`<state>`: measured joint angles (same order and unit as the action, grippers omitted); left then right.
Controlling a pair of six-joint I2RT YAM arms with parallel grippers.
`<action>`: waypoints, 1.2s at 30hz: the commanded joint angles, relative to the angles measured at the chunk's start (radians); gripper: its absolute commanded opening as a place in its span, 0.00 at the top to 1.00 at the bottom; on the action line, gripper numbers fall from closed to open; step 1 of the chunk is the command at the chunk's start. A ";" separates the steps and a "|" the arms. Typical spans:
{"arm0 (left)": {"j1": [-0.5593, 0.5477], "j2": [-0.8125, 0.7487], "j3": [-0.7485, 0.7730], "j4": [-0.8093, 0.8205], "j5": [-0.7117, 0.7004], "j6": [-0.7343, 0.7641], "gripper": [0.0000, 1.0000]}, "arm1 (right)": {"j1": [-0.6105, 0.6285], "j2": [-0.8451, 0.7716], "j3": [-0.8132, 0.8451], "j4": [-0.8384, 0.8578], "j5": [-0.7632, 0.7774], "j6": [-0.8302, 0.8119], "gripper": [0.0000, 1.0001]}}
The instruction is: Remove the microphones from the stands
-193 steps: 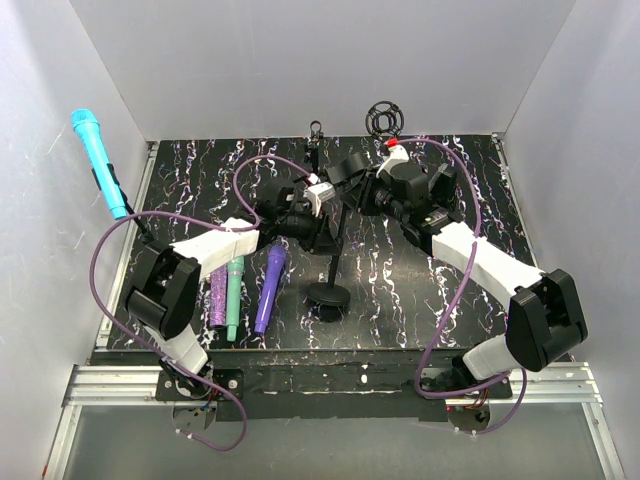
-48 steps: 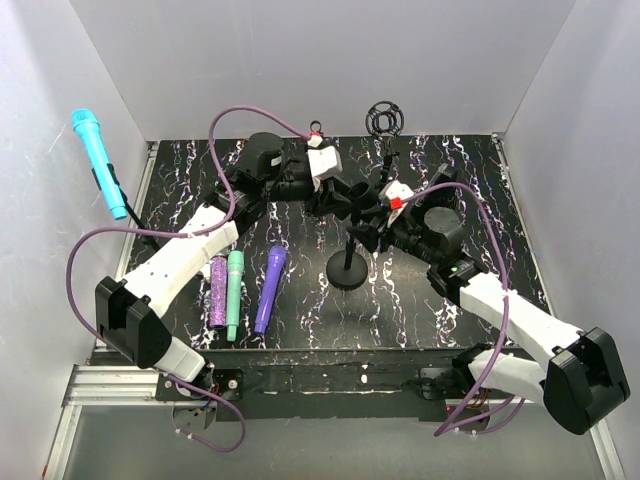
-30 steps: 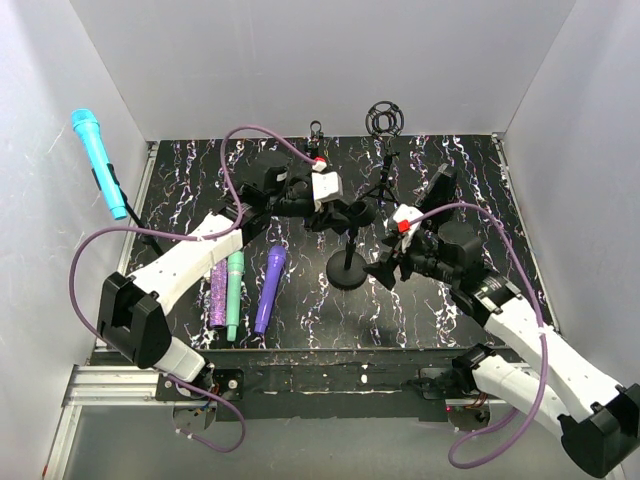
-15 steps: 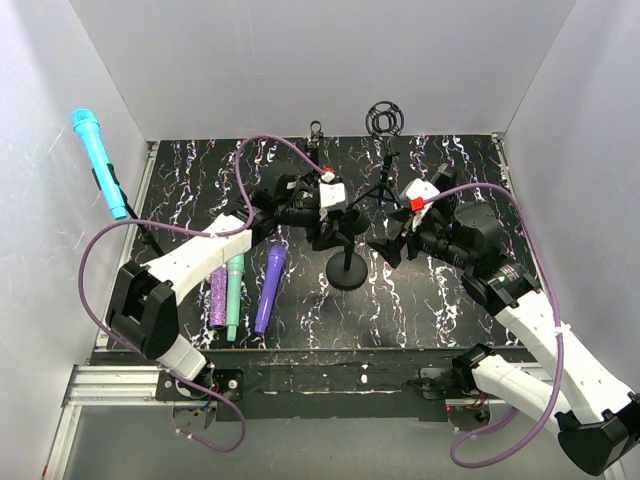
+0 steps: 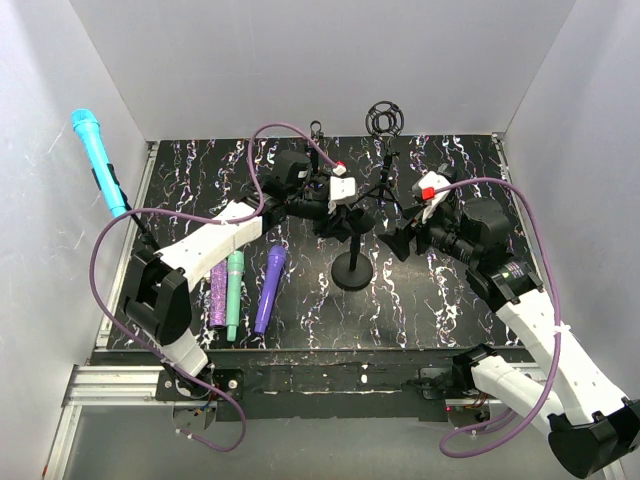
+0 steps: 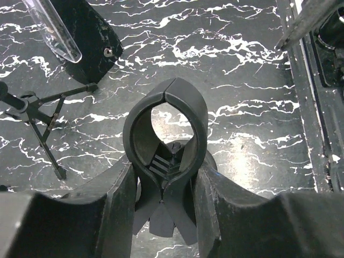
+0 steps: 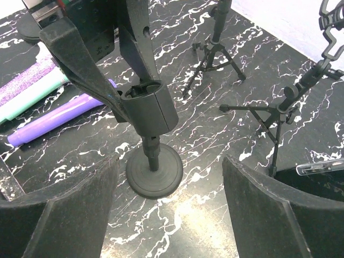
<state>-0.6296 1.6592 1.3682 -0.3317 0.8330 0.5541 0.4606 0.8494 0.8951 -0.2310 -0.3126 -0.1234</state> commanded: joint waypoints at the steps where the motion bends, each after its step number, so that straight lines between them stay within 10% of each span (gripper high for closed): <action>1: -0.018 0.059 0.035 -0.164 0.003 0.003 0.77 | -0.020 -0.013 0.011 0.029 0.007 0.025 0.17; 8: -0.013 -0.051 -0.007 -0.115 -0.347 -0.166 1.00 | -0.051 -0.024 0.015 0.018 0.029 0.027 0.18; 18: 0.057 -0.182 -0.113 -0.049 -0.856 -0.224 1.00 | -0.086 0.004 0.007 0.053 0.024 0.054 0.18; 36: 0.304 0.055 0.029 0.191 -1.040 -0.192 1.00 | -0.100 0.010 -0.010 0.058 0.020 0.064 0.18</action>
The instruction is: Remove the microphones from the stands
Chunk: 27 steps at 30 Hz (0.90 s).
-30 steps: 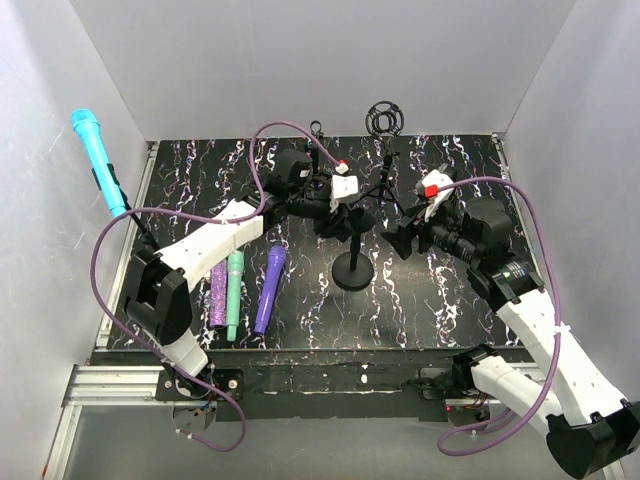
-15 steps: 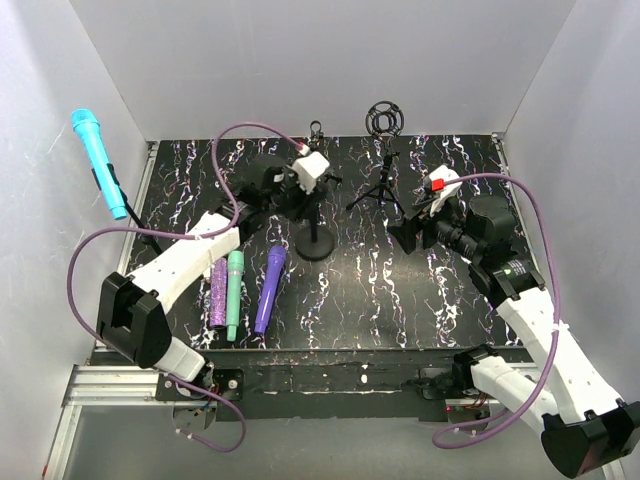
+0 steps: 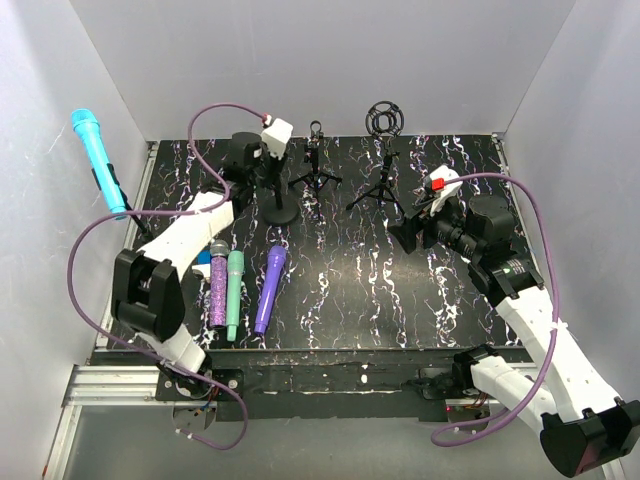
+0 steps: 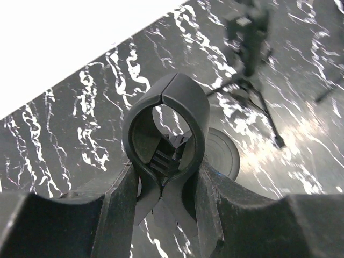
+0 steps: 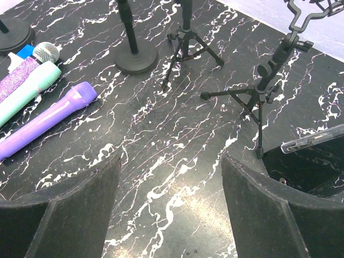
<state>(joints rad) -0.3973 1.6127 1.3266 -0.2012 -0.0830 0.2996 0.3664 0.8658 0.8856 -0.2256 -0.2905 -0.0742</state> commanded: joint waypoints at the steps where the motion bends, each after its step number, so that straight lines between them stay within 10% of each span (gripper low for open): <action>1: 0.084 0.128 0.095 0.066 -0.127 0.053 1.00 | -0.009 -0.005 -0.002 0.052 -0.004 0.016 0.18; 11: 0.126 0.259 0.217 0.099 -0.121 0.039 0.99 | -0.020 -0.010 -0.023 0.065 -0.003 0.014 0.18; 17: 0.127 0.208 0.232 0.101 -0.067 -0.026 0.20 | -0.029 -0.010 -0.030 0.075 -0.010 0.033 0.18; 27: 0.129 -0.020 0.554 -0.142 0.216 -0.076 0.13 | -0.032 0.007 -0.010 0.060 -0.036 0.045 0.18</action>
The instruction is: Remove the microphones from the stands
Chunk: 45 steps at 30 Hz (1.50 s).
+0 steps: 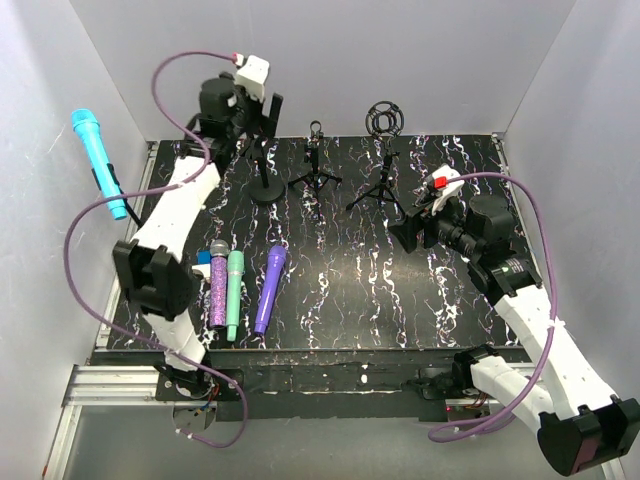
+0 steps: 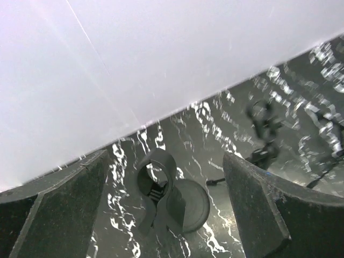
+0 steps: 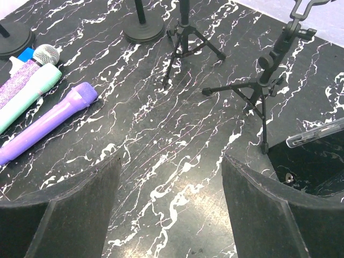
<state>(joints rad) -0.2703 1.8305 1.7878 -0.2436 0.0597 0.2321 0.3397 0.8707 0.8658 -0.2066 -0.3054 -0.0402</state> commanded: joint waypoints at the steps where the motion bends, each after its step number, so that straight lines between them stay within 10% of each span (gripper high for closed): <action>1: 0.000 -0.291 0.066 -0.109 0.071 0.021 0.13 | -0.005 0.005 0.013 0.041 -0.021 0.010 0.18; 12: 0.086 -0.735 -0.202 -0.151 -0.515 0.366 0.13 | -0.007 0.093 0.061 0.033 -0.081 0.022 0.18; 21: 0.454 -0.806 -0.269 -0.445 -0.525 -0.095 0.17 | 0.001 0.208 0.148 0.070 -0.147 0.068 0.20; 31: 0.462 -0.786 -0.467 -0.232 -0.613 -0.120 0.21 | 0.002 0.218 0.185 0.016 -0.172 0.068 0.20; 45: 0.462 -0.662 -0.522 0.041 -0.669 -0.088 0.56 | 0.002 0.180 0.179 -0.027 -0.130 0.043 0.21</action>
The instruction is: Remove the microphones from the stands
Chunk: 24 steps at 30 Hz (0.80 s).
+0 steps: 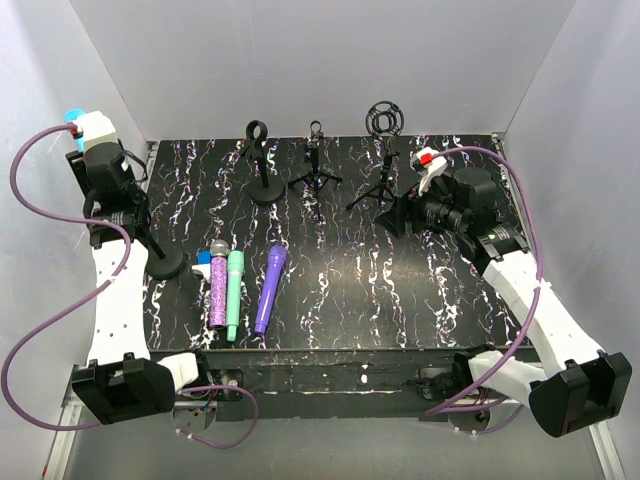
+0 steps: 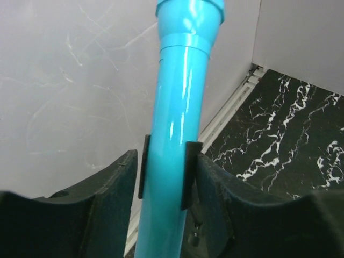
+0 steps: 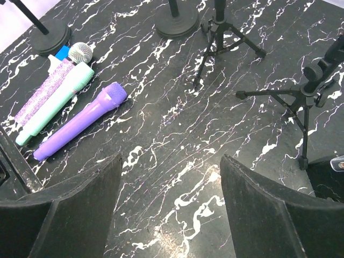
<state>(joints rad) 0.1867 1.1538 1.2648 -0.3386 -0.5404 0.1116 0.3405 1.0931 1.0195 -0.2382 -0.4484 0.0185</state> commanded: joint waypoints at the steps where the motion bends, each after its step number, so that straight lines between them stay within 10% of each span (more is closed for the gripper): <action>1: 0.005 0.023 0.004 0.138 -0.061 0.030 0.59 | 0.003 -0.048 0.019 0.004 0.013 -0.015 0.21; 6: 0.005 0.058 0.053 0.092 -0.018 -0.041 0.62 | 0.002 -0.064 -0.004 0.017 0.023 -0.015 0.21; 14: 0.005 0.075 0.114 0.015 -0.075 -0.090 0.39 | 0.002 -0.090 -0.041 0.040 0.045 -0.015 0.21; 24: 0.022 0.075 0.067 -0.075 -0.041 -0.213 0.47 | 0.002 -0.090 -0.045 0.040 0.036 -0.015 0.21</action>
<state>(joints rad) 0.1947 1.2419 1.3415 -0.3550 -0.5854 -0.0189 0.3405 1.0187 0.9657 -0.2363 -0.4145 0.0147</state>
